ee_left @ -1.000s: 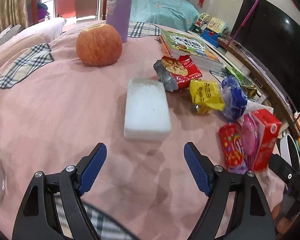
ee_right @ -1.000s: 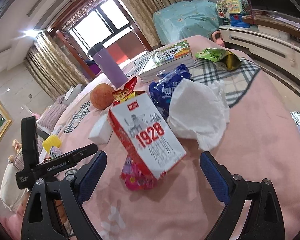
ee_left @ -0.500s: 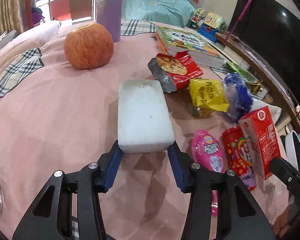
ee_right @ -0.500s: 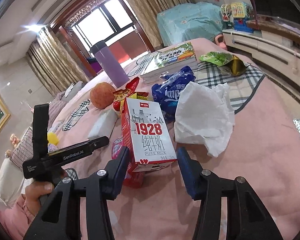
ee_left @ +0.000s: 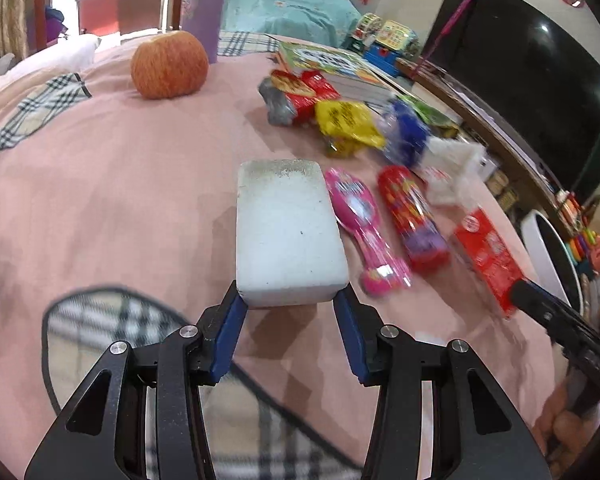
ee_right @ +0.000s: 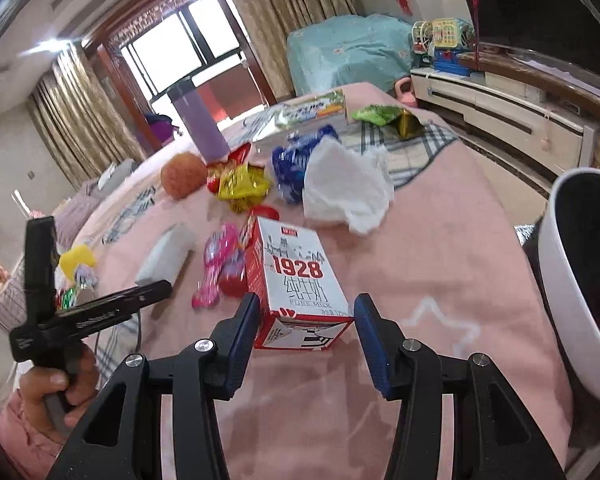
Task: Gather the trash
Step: 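Grasp the white sponge with the left tool while the right tool grasps the red-and-white milk carton, then carry the sponge and milk carton over the bin and release both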
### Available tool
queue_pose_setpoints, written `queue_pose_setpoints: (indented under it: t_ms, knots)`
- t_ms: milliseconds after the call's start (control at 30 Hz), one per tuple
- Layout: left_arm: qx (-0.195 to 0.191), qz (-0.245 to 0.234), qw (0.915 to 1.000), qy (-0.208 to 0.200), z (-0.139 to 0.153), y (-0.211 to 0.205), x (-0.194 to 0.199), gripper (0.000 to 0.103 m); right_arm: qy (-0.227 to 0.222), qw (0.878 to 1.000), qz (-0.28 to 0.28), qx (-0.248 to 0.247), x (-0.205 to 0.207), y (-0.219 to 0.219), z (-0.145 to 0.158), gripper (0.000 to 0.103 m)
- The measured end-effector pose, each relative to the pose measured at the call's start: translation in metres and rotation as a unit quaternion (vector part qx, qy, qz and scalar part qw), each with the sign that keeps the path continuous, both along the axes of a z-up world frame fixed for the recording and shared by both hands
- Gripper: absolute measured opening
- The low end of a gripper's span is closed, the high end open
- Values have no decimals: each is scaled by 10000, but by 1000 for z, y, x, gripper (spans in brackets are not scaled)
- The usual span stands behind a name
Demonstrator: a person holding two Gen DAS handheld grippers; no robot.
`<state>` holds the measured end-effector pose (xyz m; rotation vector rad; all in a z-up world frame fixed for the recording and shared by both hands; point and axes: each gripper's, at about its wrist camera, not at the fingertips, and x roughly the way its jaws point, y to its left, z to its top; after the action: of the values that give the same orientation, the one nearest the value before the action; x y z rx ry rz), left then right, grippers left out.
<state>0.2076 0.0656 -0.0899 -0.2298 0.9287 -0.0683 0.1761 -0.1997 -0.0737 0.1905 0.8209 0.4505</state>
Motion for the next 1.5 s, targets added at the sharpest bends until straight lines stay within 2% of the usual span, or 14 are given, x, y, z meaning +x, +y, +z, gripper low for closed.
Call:
queue_pose_setpoints:
  t_ms: [133,267,400,467,633,733,800,833,867,1133,1500]
  knots:
    - [8,-143,9999,30,1,-6,-11,44,118,9998,143,15,-5,3,-4,53]
    - [145,-157,9998,36,0,-7,-13,48,103,9998,156,-47,2,8,-5,77]
    - [128,-100,9999,50,-3,-4,-12,52,143,9991,278,-270,10,20,-8,77]
    - [132,-54,9999,57,-4,-4,-10,60,205,9986,334,-349,13,24,-11,77]
    - [156,-14,9999,40,-5,-5,-3,66,380,9984,375,-200,22,25,-17,77]
    - [285,-10,9996,-46,-5,-10,0,66,479,9983,310,-73,26,23,-19,73]
    - [407,4,9992,-15,-8,-12,3,60,485,9984,251,-115,26,21,-20,61]
    - [449,15,9990,-14,-9,-13,3,50,482,9985,239,-127,25,21,-20,50]
    - [474,17,9989,-27,-8,-13,3,50,488,9985,200,-173,24,20,-21,47]
    - [252,-181,9993,-215,5,-24,-12,48,239,9995,-162,-98,2,-2,-8,47]
    - [78,-982,9944,-395,26,-86,-26,48,3,9982,-604,-32,-30,-42,12,47]
